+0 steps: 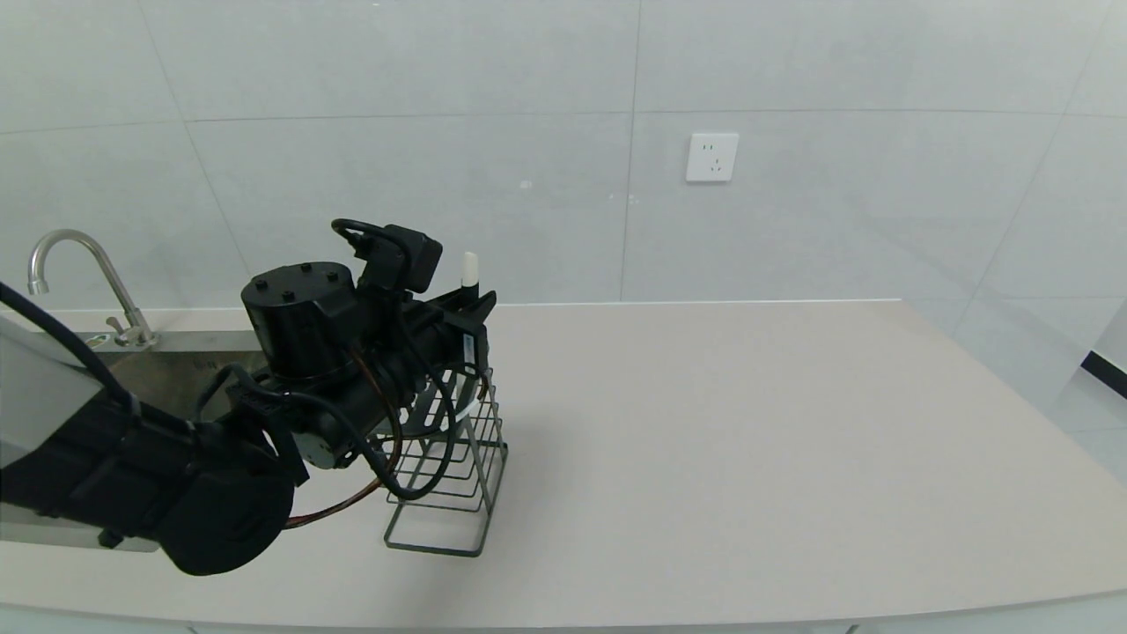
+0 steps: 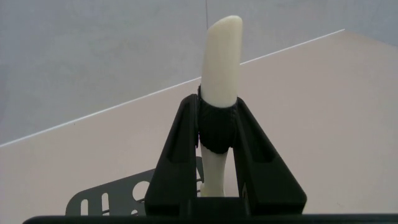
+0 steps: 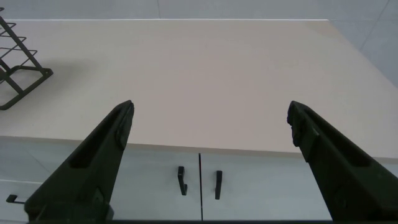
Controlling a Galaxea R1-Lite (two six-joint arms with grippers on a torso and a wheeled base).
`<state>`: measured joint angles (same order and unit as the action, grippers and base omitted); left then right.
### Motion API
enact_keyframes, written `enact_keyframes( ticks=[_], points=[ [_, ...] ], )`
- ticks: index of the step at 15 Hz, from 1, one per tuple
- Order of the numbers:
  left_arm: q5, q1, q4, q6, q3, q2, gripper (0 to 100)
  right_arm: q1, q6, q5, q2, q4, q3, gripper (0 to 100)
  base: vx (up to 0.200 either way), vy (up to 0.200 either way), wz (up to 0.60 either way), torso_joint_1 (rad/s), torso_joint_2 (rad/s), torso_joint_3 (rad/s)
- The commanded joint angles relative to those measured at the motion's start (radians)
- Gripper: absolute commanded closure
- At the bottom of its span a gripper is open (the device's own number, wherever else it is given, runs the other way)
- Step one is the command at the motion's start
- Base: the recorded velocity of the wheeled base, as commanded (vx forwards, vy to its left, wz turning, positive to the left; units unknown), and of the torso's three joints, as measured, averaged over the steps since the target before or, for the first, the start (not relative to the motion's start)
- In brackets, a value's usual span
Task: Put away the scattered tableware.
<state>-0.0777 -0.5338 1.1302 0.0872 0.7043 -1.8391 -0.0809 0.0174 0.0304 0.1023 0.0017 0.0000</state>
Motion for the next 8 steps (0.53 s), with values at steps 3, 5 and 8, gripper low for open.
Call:
enact_keyframes(
  ticks=[3,5,8],
  points=[
    [-0.002,0.0,-0.001,-0.001,0.0,-0.005,100,0.0,-0.001,0.0,0.0,0.0,0.0,0,0.0,0.0,0.0,0.0,0.0,0.0],
    [-0.002,0.0,-0.001,-0.001,-0.002,-0.005,100,0.0,-0.001,0.0,0.002,0.0,0.0,0,0.0,0.0,0.0,0.0,0.0,0.0],
    [-0.002,0.0,0.016,-0.026,-0.043,-0.003,100,0.0,-0.001,0.0,0.0,0.0,0.0,0,0.0,0.0,0.0,0.0,0.0,0.0]
  ],
)
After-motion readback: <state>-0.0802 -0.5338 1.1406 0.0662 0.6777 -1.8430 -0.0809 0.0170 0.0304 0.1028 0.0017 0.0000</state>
